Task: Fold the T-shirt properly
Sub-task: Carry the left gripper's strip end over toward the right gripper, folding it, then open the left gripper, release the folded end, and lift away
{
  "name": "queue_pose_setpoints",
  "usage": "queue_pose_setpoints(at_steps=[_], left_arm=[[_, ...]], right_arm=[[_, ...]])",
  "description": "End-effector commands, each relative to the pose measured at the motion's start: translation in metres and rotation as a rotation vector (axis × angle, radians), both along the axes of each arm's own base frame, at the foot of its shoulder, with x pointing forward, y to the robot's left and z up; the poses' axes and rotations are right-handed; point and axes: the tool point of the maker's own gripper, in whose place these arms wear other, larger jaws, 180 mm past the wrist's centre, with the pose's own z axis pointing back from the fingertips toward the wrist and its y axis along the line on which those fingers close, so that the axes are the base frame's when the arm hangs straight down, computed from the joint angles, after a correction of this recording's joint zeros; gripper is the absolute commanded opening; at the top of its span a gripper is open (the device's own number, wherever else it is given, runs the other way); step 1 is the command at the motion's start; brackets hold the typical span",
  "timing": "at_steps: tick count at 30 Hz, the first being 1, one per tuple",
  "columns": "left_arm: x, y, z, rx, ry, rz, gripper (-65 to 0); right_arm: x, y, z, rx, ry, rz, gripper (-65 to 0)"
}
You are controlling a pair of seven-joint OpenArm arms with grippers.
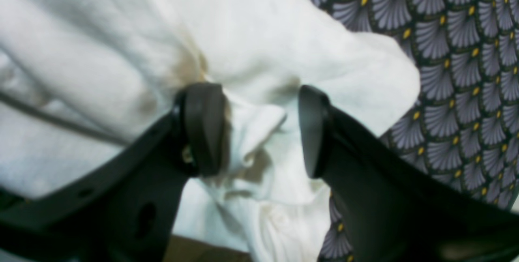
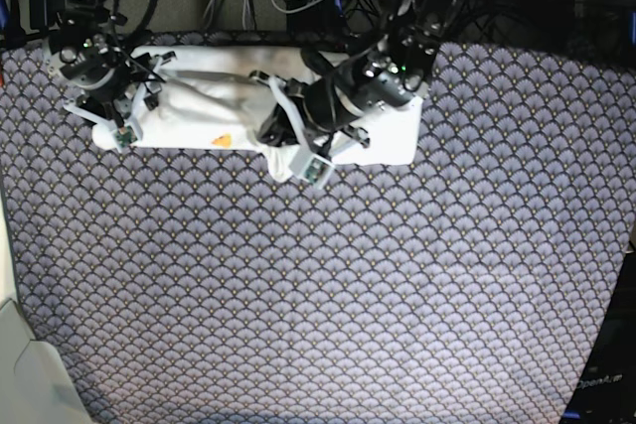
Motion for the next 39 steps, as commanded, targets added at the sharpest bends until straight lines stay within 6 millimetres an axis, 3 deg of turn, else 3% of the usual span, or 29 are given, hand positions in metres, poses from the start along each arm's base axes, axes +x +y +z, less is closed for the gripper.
queue_pose_setpoints(at_steps=[1,9,17,19,21,24,28,31,35,36,39], left_arm=[[0.006,-0.008,0.016,-0.046,-0.043,-0.002,-64.4],[0.004,-0.003,0.011,-0.029,-0.034,-0.006,-61.4],[0.002,-0.001,0.018,-0.033,-0.055,-0.019,-25.0],[0.003,-0.001,0.030,-0.047,-0.088,-0.017,-19.9],[0.004,-0.001,0.046,-0.064,-0.129,-0.014,-18.8],[0.007,0.004,0.069,-0.076,-0.195,-0.007,-18.8],[0.007,0.022,0.066,-0.018,-0.223,-0.022,-22.7],[-0.001,0.041,0.048,0.040,-0.193,-0.021,-36.3],[0.001,0.083,0.029,0.099,-0.142,0.081,-63.1],[0.003,0.095,0.026,0.113,-0.134,0.113,-65.0],[0.006,0.131,0.019,0.152,-0.114,0.205,-61.7]], right_arm=[[0.002,-0.006,0.005,-0.021,-0.012,-0.003,-34.0],[0.001,-0.008,0.005,-0.023,-0.010,-0.008,-33.9],[0.002,-0.009,0.007,-0.026,-0.015,-0.008,-34.0],[0.002,-0.009,0.007,-0.028,-0.014,-0.008,-34.0],[0.002,-0.009,0.007,-0.028,-0.014,-0.009,-34.0],[0.002,-0.009,0.007,-0.028,-0.014,-0.009,-34.0],[0.002,-0.016,0.009,-0.034,-0.020,-0.030,-34.0],[0.001,-0.029,0.012,-0.043,-0.031,-0.071,-34.0],[-0.002,-0.044,0.016,-0.056,-0.041,-0.117,-33.6],[-0.002,-0.047,0.017,-0.060,-0.044,-0.125,-33.5],[-0.001,-0.054,0.028,-0.075,-0.072,-0.146,-33.5]])
